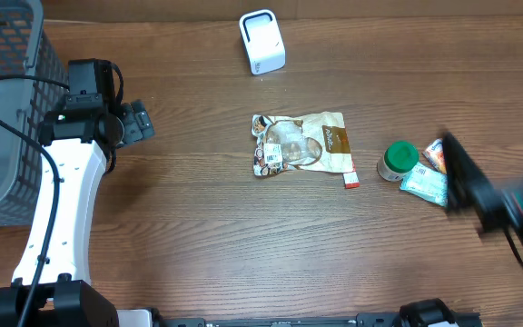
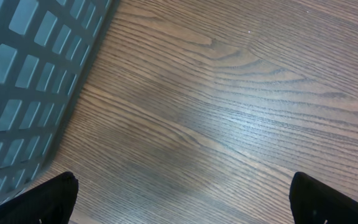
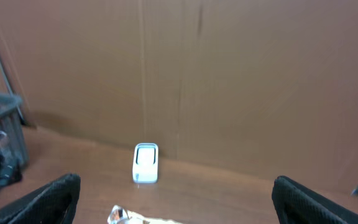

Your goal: Scan the item barcode

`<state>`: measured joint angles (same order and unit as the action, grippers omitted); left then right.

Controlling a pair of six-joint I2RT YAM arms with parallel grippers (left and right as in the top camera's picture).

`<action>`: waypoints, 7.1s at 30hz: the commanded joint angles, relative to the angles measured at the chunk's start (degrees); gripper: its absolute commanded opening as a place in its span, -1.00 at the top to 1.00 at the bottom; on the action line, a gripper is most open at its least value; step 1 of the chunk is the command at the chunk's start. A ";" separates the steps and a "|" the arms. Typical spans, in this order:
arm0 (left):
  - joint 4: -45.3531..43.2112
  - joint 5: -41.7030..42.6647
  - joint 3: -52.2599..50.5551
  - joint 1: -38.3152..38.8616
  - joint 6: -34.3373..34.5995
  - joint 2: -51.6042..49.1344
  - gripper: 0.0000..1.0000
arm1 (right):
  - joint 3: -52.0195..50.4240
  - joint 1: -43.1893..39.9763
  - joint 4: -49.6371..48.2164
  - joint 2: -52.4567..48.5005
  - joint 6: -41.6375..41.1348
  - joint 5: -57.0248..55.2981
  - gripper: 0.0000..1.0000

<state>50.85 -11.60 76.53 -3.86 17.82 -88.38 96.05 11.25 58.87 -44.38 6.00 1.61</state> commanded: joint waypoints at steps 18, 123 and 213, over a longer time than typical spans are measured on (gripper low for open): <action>-0.11 0.04 0.76 -0.24 -0.68 -0.24 -0.99 | -38.14 -11.32 -14.93 37.05 -5.51 5.14 -1.00; -0.07 0.04 0.74 0.13 -0.70 24.55 -0.99 | -95.60 -11.80 -55.10 44.22 -7.08 8.98 -1.00; -46.40 12.68 -76.26 2.38 -14.01 88.13 -0.99 | -95.60 -11.80 -55.10 44.22 -7.08 8.98 -1.00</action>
<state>4.43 0.47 0.51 -1.85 5.34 -0.86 1.06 -0.32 4.05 -0.73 -1.45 10.31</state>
